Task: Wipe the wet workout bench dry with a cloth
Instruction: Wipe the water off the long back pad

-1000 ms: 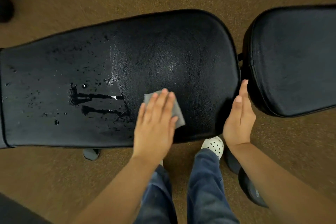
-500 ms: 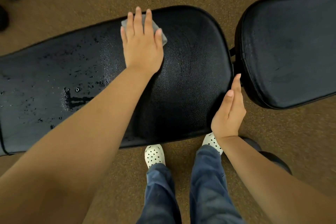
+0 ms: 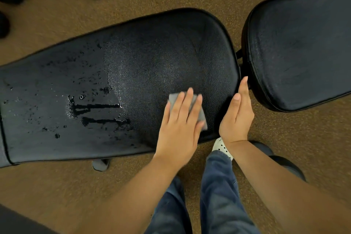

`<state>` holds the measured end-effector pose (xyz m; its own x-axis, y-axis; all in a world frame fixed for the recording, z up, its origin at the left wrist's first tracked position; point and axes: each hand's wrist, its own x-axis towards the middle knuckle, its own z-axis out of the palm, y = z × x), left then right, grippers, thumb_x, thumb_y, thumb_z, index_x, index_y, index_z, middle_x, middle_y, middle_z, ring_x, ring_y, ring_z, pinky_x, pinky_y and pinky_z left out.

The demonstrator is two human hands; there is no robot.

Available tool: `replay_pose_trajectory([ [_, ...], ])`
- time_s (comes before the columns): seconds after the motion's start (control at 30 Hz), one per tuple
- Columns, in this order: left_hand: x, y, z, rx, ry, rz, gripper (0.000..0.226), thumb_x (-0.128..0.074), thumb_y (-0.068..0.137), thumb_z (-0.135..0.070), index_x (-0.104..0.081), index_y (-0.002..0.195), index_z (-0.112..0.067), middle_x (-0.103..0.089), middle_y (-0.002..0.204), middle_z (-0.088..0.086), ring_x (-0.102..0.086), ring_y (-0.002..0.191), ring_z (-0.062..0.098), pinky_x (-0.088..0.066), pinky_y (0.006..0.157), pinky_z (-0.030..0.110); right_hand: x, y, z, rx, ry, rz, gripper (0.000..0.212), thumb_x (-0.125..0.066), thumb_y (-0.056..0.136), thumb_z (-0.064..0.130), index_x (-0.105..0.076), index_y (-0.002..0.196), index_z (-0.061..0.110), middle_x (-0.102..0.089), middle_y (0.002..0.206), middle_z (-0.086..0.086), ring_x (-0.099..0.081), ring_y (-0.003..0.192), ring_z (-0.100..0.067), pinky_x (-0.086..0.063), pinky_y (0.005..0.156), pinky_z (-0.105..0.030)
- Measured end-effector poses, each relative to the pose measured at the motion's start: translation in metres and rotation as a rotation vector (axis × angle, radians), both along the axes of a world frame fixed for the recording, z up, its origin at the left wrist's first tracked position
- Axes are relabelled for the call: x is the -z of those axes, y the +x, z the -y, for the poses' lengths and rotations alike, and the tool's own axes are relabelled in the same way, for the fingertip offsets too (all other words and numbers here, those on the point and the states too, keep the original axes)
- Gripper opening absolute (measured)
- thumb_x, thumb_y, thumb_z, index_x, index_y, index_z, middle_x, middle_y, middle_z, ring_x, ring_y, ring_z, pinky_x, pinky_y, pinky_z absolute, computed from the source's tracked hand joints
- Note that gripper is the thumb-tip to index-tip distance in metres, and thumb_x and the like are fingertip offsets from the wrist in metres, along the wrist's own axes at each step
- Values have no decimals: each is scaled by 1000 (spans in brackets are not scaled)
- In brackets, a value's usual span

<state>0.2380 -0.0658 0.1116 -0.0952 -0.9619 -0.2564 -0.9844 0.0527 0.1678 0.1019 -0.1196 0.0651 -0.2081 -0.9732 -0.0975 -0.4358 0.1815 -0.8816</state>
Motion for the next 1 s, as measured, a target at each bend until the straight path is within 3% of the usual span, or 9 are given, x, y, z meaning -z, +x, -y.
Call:
replay_pose_trajectory([
  [0.1, -3, 15, -29, 17, 26, 76, 58, -28, 100, -40, -18, 152, -16, -16, 159, 8, -16, 146, 24, -19, 116, 42, 2, 0, -2, 6, -4, 8, 50, -22, 102, 26, -25, 148, 6, -30, 154, -9, -25, 143, -13, -21, 117, -26],
  [0.23, -10, 46, -24, -135, 30, 146, 57, -22, 100, -40, -18, 152, -16, -18, 159, 10, -17, 145, 27, -16, 117, 42, 2, 0, -2, 11, 3, 10, 48, -24, 103, 22, -25, 148, 5, -30, 154, -9, -23, 142, -9, -18, 116, -19],
  [0.57, 1, 86, 103, -413, -102, 85, 56, -19, 102, -42, -20, 152, -18, -13, 159, 14, -8, 147, 32, -6, 118, 45, 3, 2, -2, -1, -21, -6, 54, -21, 101, 31, -29, 147, 4, -30, 152, -3, -20, 140, 4, -16, 114, -14],
  [0.87, -1, 58, 187, -372, -14, 89, 54, -18, 103, -38, -8, 154, -20, 0, 161, 11, 2, 148, 29, 0, 118, 46, -1, 2, -3, -9, -10, -46, 55, -20, 100, 31, -29, 148, 4, -31, 153, -4, -24, 142, -12, -19, 116, -22],
  [1.0, 1, 20, 189, -235, -5, 39, 55, -18, 103, -37, -5, 154, -21, 2, 161, 10, 3, 148, 28, 0, 119, 45, 1, 3, -2, -2, -32, -53, 54, -19, 101, 31, -29, 147, 4, -30, 150, 2, -25, 142, -11, -20, 116, -22],
])
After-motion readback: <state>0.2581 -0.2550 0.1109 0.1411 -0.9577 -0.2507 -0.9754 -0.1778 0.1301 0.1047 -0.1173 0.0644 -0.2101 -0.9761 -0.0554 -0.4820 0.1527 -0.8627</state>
